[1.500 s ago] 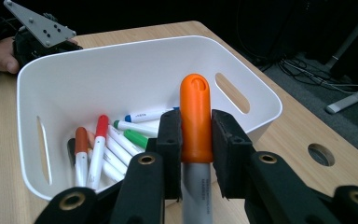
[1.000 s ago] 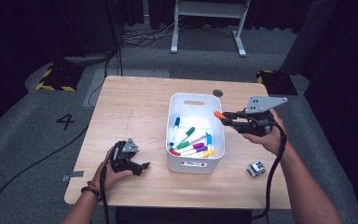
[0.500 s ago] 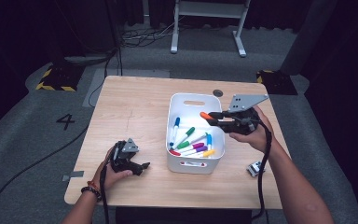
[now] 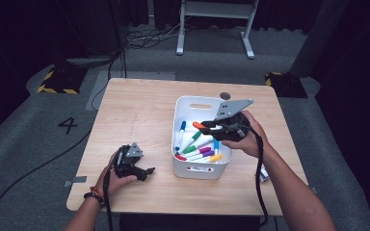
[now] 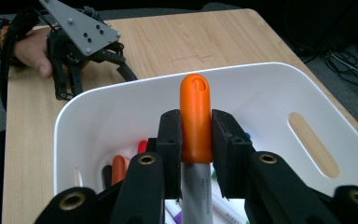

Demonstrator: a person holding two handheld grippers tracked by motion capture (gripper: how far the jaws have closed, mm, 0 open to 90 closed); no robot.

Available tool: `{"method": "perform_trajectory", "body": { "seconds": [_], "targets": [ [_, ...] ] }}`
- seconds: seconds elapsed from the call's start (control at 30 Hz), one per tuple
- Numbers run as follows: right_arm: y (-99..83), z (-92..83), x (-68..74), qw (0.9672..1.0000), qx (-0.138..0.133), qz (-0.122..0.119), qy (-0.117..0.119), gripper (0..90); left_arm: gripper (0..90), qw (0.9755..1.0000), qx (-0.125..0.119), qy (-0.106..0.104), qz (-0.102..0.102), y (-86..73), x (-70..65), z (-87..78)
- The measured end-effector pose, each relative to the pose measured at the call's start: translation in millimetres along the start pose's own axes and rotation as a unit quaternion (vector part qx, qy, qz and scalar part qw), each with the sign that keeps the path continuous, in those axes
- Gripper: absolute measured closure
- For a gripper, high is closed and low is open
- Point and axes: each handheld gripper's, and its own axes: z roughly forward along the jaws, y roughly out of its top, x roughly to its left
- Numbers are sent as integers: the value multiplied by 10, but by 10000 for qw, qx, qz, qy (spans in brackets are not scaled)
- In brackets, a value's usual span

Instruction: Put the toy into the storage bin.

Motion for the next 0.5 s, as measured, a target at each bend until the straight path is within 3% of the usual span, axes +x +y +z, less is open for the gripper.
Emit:
{"method": "perform_trajectory", "body": {
  "seconds": [0.3,0.5],
  "targets": [
    [22,223,98,9993,361,-87,106,744,137,10000,1,-1,-2,0,0,-1],
    [-48,322,191,9973,698,9,206,745,137,10000,11,2,-15,-1,-2,-2]
  ]
}}
